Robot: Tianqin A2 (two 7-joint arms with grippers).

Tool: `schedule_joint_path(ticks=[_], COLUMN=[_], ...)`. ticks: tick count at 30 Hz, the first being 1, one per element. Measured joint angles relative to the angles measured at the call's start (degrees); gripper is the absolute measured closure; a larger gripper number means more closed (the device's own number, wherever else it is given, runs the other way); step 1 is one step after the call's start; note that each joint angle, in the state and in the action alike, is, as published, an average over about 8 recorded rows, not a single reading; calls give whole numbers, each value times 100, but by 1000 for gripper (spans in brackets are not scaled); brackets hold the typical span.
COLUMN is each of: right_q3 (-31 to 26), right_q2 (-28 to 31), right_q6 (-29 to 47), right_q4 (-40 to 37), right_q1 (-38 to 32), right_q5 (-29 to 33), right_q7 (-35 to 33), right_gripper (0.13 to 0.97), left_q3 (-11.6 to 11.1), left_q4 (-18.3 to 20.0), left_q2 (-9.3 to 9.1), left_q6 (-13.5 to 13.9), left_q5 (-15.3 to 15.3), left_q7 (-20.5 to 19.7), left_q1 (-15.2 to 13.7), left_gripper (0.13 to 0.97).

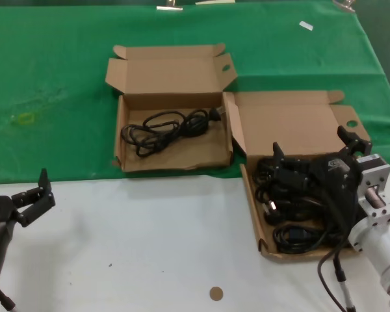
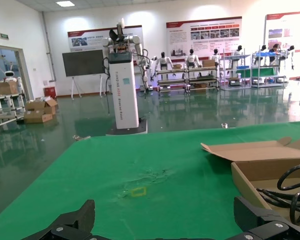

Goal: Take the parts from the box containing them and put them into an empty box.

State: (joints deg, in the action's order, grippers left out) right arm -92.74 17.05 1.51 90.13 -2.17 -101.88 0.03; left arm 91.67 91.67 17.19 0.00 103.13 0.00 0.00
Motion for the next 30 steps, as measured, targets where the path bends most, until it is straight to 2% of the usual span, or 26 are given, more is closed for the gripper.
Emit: schedule_joint_path(ticks=[30], right_q3=[0], right_q2=[0], right_q6=[0], right_q4=[0], right_q1=[0], right_q5=[0], right_q7=[0], right_gripper=[129], left_q3=[0], left_q4=[0], left_q2=[0], left_q6=[0], left_q5=[0], left_q7=[0], left_q1=[0], left_gripper=[132])
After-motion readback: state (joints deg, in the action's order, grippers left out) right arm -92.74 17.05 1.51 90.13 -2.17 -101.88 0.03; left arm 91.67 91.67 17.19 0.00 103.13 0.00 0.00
